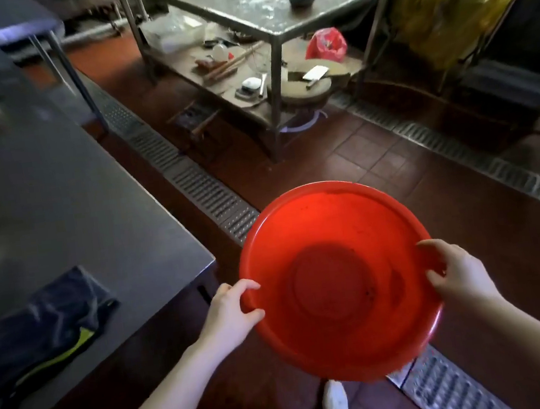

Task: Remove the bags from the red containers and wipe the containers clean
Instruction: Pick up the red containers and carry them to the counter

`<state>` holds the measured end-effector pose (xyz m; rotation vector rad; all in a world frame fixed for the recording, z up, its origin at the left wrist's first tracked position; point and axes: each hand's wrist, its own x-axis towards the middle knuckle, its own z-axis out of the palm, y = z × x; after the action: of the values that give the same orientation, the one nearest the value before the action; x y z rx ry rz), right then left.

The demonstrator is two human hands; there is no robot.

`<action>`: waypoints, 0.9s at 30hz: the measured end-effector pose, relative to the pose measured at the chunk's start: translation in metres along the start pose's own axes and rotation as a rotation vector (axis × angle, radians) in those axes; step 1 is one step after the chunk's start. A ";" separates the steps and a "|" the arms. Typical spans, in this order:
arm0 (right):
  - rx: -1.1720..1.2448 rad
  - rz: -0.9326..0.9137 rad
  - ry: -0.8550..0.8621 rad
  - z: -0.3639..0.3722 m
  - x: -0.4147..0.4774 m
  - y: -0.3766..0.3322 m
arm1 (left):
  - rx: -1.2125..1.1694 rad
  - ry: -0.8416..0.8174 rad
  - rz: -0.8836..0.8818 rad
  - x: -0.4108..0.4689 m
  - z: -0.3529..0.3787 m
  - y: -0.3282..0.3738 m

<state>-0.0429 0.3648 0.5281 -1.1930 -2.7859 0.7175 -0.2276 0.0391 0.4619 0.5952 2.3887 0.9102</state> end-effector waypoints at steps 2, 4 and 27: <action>0.034 -0.056 0.047 -0.028 0.041 -0.003 | 0.005 0.061 0.023 0.034 -0.010 0.035; 0.052 -0.118 0.087 -0.055 0.082 -0.011 | 0.023 0.127 0.045 0.066 -0.024 0.064; 0.265 -1.014 -0.076 -0.035 0.395 -0.501 | -0.005 1.014 -0.268 0.176 -0.358 0.013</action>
<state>-0.6550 0.3509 0.7111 0.3226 -2.6895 0.9247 -0.5746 -0.0245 0.6486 -0.3003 3.2049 1.2843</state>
